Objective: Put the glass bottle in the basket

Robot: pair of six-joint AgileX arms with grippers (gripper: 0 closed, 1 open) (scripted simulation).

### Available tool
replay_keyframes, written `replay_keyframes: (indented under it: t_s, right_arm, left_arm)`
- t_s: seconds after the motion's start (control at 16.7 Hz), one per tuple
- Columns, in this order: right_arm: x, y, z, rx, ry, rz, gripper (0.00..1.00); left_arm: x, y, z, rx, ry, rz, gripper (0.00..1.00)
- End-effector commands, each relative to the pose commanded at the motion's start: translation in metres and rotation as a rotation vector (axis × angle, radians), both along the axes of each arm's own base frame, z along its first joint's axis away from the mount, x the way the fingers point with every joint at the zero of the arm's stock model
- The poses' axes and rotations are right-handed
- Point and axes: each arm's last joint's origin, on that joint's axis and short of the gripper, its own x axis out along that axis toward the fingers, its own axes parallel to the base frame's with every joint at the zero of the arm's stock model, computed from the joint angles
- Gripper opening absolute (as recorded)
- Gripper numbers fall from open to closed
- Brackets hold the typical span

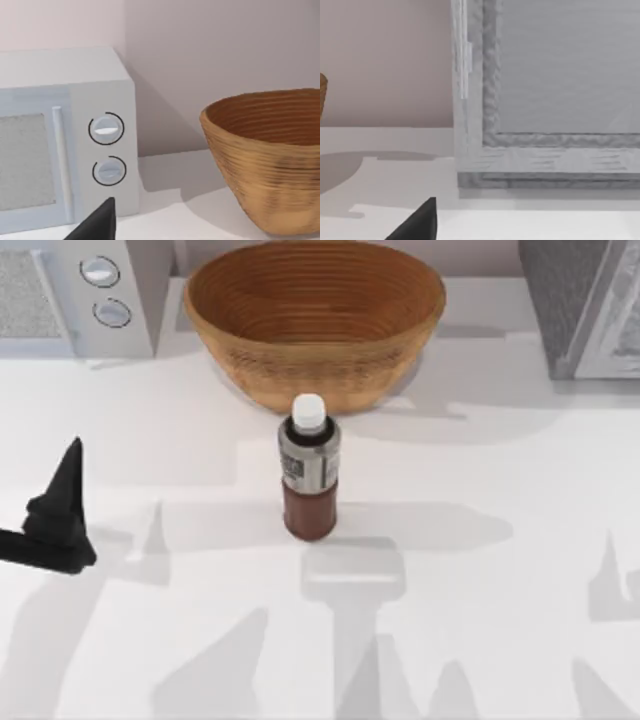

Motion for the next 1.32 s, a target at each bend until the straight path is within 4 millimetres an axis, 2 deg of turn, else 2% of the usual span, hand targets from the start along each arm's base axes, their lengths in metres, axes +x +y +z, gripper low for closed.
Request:
replay_keyframes:
  t_s: [0.18,0.3,0.6,0.78,0.96,1.32]
  right_arm:
    - [0.0,0.0,0.0,0.0,0.0,0.0,1.0]
    - [0.0,0.0,0.0,0.0,0.0,0.0,1.0]
    - [0.0,0.0,0.0,0.0,0.0,0.0,1.0]
    - [0.0,0.0,0.0,0.0,0.0,0.0,1.0]
    - [0.0,0.0,0.0,0.0,0.0,0.0,1.0]
    - [0.0,0.0,0.0,0.0,0.0,0.0,1.0]
  left_arm:
    - [0.028,-0.018,-0.004,0.009,0.028,-0.129,1.0]
    - [0.047,-0.033,-0.013,0.016,0.048,-0.214,1.0]
    - [0.081,-0.072,-0.055,0.035,0.089,-0.403,1.0]
    - [0.089,-0.089,-0.082,0.045,0.104,-0.486,1.0]
    - [0.092,-0.099,-0.1,0.051,0.108,-0.538,1.0]
    - [0.092,-0.102,-0.105,0.053,0.108,-0.553,1.0]
